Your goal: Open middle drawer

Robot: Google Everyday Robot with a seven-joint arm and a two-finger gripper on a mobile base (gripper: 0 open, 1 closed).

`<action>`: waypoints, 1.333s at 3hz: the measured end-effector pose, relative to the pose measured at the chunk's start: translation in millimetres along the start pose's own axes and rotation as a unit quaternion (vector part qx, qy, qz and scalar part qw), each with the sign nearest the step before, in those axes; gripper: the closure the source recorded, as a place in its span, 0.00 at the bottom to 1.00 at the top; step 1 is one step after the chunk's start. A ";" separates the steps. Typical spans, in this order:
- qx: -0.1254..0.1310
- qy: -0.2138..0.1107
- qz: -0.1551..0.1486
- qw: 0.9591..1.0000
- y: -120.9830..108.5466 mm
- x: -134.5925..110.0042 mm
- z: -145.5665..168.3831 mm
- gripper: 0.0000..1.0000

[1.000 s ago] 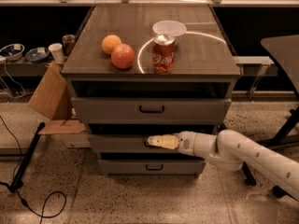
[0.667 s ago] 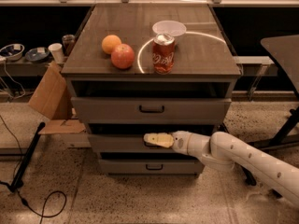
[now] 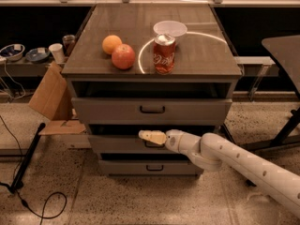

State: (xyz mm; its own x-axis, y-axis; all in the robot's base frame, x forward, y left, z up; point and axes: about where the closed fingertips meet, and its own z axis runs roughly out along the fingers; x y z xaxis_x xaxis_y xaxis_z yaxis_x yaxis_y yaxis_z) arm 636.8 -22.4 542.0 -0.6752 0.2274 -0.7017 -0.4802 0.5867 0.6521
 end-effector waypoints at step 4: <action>0.021 0.010 -0.045 0.999 6.8 -0.6 57.0 0.00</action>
Offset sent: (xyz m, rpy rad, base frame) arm 0.0304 0.0282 -0.0084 -0.0611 -0.0593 -0.0440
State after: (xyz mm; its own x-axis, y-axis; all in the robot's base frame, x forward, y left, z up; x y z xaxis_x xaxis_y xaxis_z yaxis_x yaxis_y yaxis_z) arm 665.9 25.7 530.6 -0.6425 0.1570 -0.7501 -0.5155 0.6357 0.5746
